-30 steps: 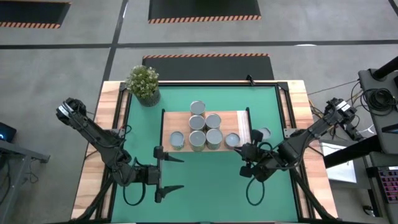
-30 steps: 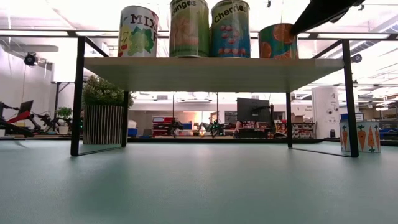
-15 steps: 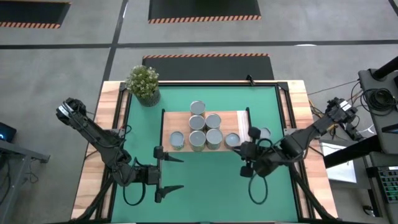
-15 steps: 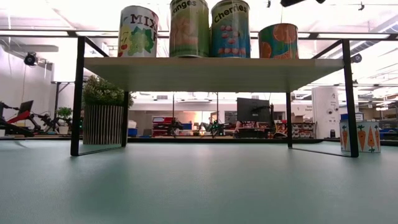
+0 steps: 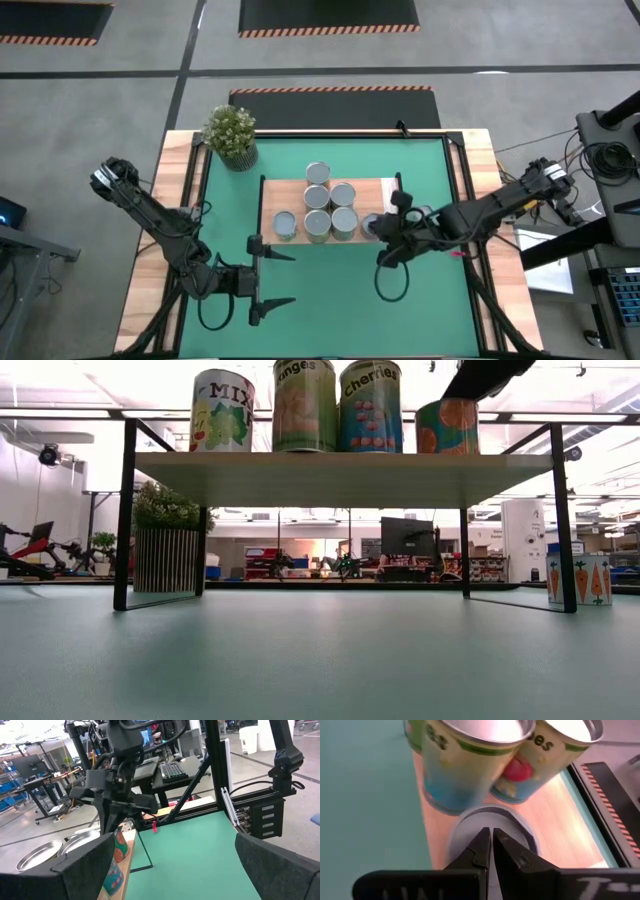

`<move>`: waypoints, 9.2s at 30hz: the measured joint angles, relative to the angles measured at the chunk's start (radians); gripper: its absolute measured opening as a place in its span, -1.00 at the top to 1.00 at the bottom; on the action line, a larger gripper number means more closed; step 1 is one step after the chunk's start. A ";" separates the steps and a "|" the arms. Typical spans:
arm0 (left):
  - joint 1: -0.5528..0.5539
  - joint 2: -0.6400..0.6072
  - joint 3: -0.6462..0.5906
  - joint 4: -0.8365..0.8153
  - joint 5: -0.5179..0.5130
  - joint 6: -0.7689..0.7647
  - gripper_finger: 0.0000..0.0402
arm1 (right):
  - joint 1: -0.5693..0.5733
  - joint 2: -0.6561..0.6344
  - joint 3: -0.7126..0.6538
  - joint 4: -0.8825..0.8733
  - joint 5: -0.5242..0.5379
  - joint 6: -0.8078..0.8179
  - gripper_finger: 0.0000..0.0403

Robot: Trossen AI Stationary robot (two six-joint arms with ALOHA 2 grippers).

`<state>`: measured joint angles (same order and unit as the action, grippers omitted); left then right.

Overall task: Pick and place cans onto a shelf
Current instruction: Put the small canned of oranges on the shelf, then put the canned of carrots on the shelf

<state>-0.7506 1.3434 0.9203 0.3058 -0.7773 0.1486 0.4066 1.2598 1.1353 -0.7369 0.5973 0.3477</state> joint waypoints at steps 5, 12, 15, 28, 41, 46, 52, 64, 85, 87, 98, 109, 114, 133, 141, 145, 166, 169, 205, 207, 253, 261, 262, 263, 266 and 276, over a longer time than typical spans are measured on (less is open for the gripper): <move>0.000 0.000 0.000 0.000 0.000 0.000 -0.96 | 0.001 -0.007 -0.006 -0.018 0.003 0.021 0.94; 0.000 0.000 0.000 0.000 0.000 0.000 -0.96 | 0.000 -0.009 0.001 -0.025 0.002 0.017 0.94; 0.000 0.000 0.000 0.000 0.000 0.000 -0.96 | 0.001 -0.014 0.020 -0.024 0.004 0.007 0.94; 0.000 0.000 0.000 -0.015 0.112 -0.034 -0.96 | 0.068 -0.110 0.094 -0.023 0.007 0.001 0.94; 0.007 0.000 0.000 -0.010 0.106 -0.144 -0.96 | 0.182 -0.183 0.084 -0.031 0.088 0.046 0.94; 0.008 0.000 0.000 -0.014 0.105 -0.143 -0.96 | 0.192 -0.180 0.073 -0.033 0.091 0.053 0.94; 0.009 0.000 0.000 -0.014 0.106 -0.133 -0.96 | 0.192 -0.180 0.059 -0.035 0.095 0.058 0.94; 0.020 0.000 0.000 -0.018 -0.007 -0.123 -0.96 | 0.191 -0.229 0.066 -0.174 0.077 0.191 0.94; 0.034 -0.011 0.138 -0.063 -0.092 0.114 -0.96 | 0.189 -0.414 -0.044 -0.614 0.055 0.878 0.94; 0.034 -0.009 0.169 -0.110 -0.091 0.136 -0.96 | 0.189 -0.430 -0.073 -0.644 0.022 0.960 0.94; 0.035 -0.008 0.191 -0.219 -0.272 0.086 -0.96 | 0.174 -0.482 -0.277 -0.654 -0.081 1.272 0.94; 0.034 -0.008 0.191 -0.220 -0.298 0.105 -0.96 | 0.021 -0.480 -0.372 -0.579 -0.162 1.240 0.94; 0.034 -0.008 0.191 -0.242 -0.298 0.105 -0.96 | -0.061 -0.479 -0.372 -0.491 -0.163 1.121 0.94; 0.034 -0.008 0.190 -0.264 -0.297 0.095 -0.96 | -0.528 -0.480 -0.372 -0.429 -0.307 0.610 0.94; 0.034 -0.008 0.190 -0.274 -0.297 0.075 -0.96 | -0.662 -0.487 -0.376 -0.425 -0.416 0.468 0.94; 0.033 -0.008 0.190 -0.279 -0.297 0.070 -0.96 | -0.663 -0.519 -0.425 -0.420 -0.470 0.472 0.94; 0.032 -0.008 0.190 -0.278 -0.297 0.051 -0.96 | -0.662 -0.623 -0.593 -0.230 -0.579 0.505 0.41; 0.033 -0.008 0.190 -0.278 -0.297 0.048 -0.96 | -0.662 -0.590 -0.589 -0.231 -0.579 0.505 0.09; 0.032 -0.008 0.190 -0.277 -0.296 0.033 -0.96 | -0.662 -0.341 -0.556 -0.244 -0.525 0.539 -0.70; 0.032 -0.008 0.190 -0.277 -0.296 0.033 -0.96 | -0.662 -0.341 -0.557 -0.245 -0.522 0.543 -0.59; 0.032 -0.008 0.190 -0.278 -0.296 0.029 -0.96 | -0.662 -0.347 -0.511 -0.252 -0.518 0.550 -0.81; 0.032 -0.008 0.190 -0.277 -0.296 0.029 -0.96 | -0.662 -0.347 -0.559 -0.242 -0.517 0.571 -0.81; 0.032 -0.008 0.190 -0.278 -0.296 0.029 -0.96 | -0.662 -0.347 -0.570 -0.227 -0.517 0.572 -0.81; 0.032 -0.008 0.190 -0.278 -0.296 0.029 -0.96 | -0.662 -0.347 -0.583 -0.207 -0.517 0.573 -0.81; 0.032 -0.008 0.190 -0.278 -0.296 0.029 -0.96 | -0.662 -0.347 -0.619 -0.173 -0.519 0.579 -0.81; 0.032 -0.008 0.190 -0.278 -0.296 0.029 -0.96 | -0.662 -0.349 -0.633 -0.166 -0.520 0.594 -0.47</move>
<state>-0.7185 1.3354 1.1103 0.0281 -1.0737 0.1772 -0.2550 0.9110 0.5026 -0.9028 0.0776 0.9413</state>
